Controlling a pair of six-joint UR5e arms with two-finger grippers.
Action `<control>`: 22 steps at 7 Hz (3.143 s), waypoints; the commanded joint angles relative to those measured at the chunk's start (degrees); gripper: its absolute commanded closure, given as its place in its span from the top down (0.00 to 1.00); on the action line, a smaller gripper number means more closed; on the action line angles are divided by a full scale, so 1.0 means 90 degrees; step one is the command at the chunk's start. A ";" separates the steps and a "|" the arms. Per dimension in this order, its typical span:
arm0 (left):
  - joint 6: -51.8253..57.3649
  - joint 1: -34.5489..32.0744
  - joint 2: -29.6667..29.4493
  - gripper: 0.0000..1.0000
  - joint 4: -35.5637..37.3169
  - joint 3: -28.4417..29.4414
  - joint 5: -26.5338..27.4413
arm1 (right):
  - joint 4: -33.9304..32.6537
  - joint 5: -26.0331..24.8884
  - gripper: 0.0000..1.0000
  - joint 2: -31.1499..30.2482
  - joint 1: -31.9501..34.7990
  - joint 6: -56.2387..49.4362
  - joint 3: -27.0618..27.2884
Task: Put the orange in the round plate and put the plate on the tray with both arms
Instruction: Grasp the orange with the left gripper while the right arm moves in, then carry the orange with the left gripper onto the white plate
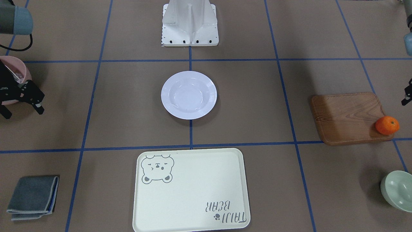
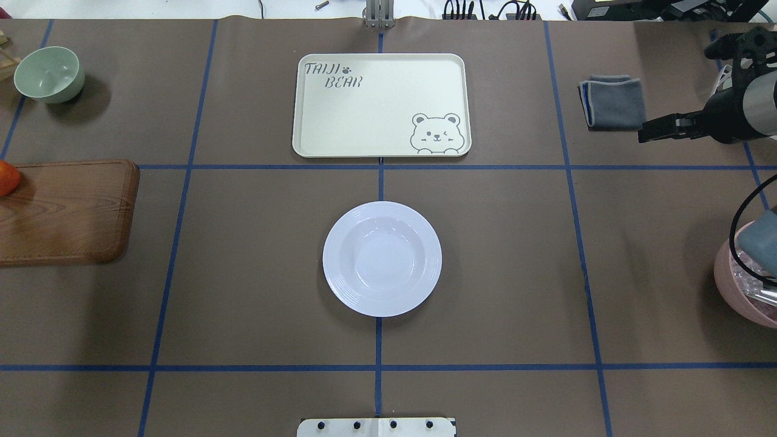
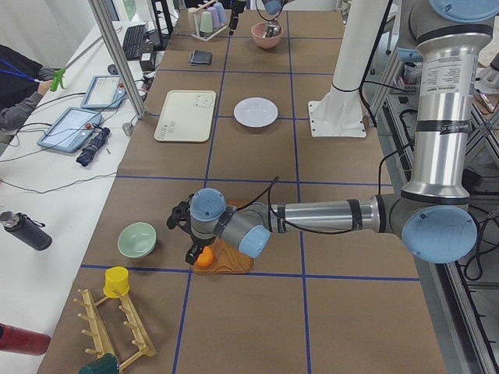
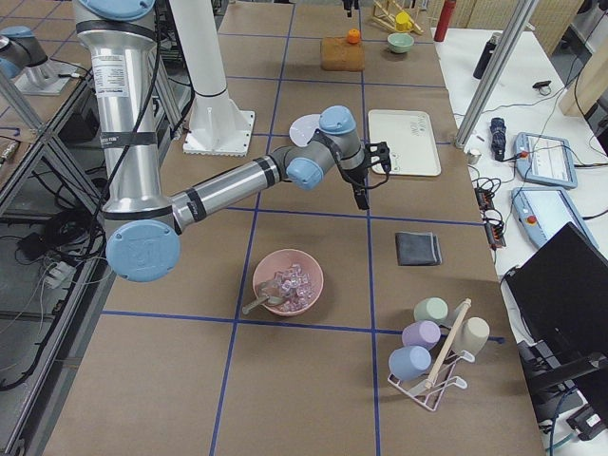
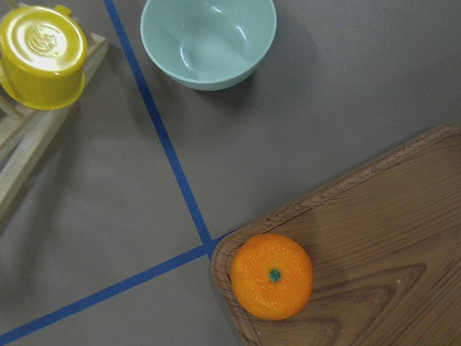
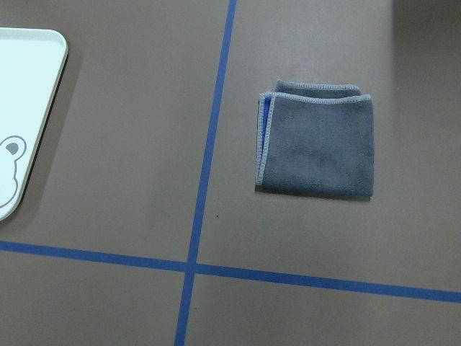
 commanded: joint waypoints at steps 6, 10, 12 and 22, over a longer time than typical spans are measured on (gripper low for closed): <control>-0.0837 0.0967 -0.0434 0.98 -0.0914 0.1064 0.0795 | 0.0000 -0.0033 1.00 -0.0008 -0.0080 0.0032 0.0015; -0.0808 0.0987 -0.0415 0.00 -0.0905 0.0861 0.0688 | 0.0000 -0.0034 1.00 -0.0008 -0.0080 0.0032 0.0006; -0.1504 0.0764 -0.0715 0.00 0.0007 -0.0053 -0.0121 | 0.0010 -0.0024 1.00 -0.0008 -0.0080 0.0032 -0.0004; -0.8294 0.5669 -0.5459 0.00 0.4457 -0.1052 0.3836 | 0.0020 -0.0053 0.99 0.0432 -0.0471 0.3079 0.0113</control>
